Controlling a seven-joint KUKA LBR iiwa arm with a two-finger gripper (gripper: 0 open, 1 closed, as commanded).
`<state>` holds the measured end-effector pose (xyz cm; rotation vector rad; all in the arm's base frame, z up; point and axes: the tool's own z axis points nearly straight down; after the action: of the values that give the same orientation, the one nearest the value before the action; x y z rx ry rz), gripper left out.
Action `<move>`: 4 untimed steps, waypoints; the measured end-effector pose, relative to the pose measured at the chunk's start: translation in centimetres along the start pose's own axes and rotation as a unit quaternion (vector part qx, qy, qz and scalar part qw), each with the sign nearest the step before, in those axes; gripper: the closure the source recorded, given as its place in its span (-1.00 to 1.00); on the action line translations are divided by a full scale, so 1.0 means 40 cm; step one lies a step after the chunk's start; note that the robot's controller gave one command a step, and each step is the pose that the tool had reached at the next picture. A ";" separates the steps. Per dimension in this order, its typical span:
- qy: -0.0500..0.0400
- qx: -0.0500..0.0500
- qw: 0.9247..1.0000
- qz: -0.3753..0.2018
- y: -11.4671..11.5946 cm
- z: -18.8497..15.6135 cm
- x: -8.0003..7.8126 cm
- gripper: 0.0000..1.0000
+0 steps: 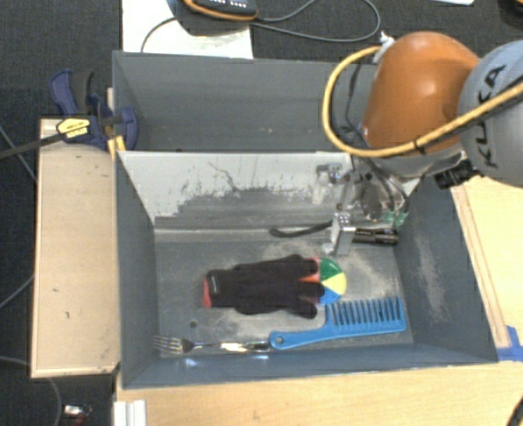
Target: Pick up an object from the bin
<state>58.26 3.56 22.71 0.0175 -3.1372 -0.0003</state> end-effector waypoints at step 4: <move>-0.006 -0.002 0.992 0.127 0.106 0.389 0.115 -1.00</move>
Offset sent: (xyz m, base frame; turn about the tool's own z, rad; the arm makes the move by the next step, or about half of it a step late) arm -0.0304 0.0389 -0.1000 0.1425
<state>53.56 7.76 7.16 -0.3811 -3.1262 -0.0073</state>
